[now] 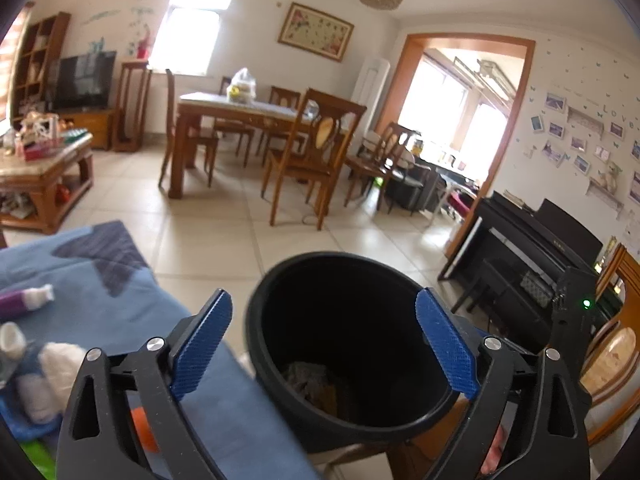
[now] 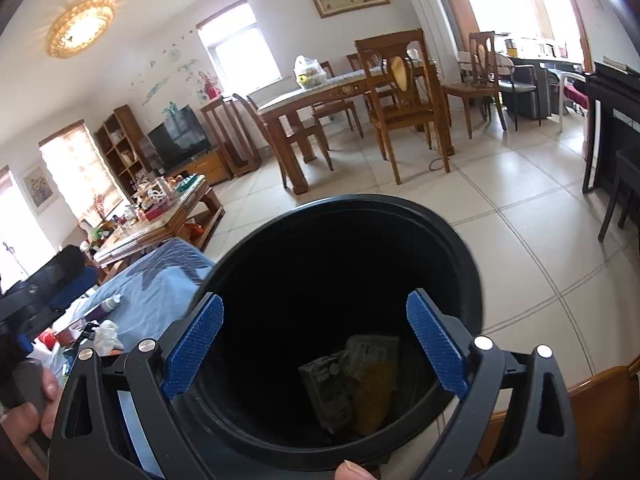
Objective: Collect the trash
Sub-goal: 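Grasp the orange snack bag with the left tool while the right tool grasps the green sachet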
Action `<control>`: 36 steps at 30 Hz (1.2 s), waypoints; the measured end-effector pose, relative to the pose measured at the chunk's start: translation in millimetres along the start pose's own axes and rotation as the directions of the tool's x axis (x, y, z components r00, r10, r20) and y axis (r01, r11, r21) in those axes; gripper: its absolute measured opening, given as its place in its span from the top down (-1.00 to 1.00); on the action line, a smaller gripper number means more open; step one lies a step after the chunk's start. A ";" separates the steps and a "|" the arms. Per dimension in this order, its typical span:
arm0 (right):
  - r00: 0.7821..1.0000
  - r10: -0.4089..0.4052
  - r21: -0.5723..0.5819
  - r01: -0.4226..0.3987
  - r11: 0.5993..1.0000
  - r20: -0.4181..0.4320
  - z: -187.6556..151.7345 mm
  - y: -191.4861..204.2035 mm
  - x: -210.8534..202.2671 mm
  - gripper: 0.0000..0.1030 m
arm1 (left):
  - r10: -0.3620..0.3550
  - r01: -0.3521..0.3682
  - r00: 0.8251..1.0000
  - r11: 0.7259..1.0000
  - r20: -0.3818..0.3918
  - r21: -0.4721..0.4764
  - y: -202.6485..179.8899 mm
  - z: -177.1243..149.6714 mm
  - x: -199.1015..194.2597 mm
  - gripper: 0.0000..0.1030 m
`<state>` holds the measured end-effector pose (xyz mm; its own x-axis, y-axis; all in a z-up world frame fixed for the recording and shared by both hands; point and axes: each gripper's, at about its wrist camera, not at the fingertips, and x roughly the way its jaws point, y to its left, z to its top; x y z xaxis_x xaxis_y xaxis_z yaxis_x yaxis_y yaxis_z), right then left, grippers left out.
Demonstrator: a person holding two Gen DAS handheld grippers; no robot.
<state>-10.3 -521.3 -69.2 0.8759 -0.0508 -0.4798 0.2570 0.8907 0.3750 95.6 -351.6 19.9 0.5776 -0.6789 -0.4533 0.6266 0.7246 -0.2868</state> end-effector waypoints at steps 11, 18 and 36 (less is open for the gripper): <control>0.985 0.157 -0.145 -0.167 0.975 -0.077 -12.4 99.0 4.7 -0.80 | 0.126 -0.124 0.992 0.986 0.018 -0.109 75.7 -32.6 -120.7 -0.78; 0.921 0.303 -0.260 -0.364 0.894 -0.246 -51.9 193.6 11.2 -0.80 | 0.358 -0.342 0.934 0.907 0.021 -0.245 161.3 -79.6 -227.2 -0.78; 0.817 0.259 -0.396 -0.495 0.774 -0.515 -122.8 300.0 47.1 -0.64 | 0.375 -0.440 0.887 0.864 -0.268 -0.245 230.9 -125.4 -231.1 -0.59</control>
<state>57.9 -201.0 -76.7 0.5719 0.4217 -0.7036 -0.3960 0.8931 0.2134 41.2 -12.6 -47.4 0.6073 -0.2986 -0.7362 0.1597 0.9537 -0.2550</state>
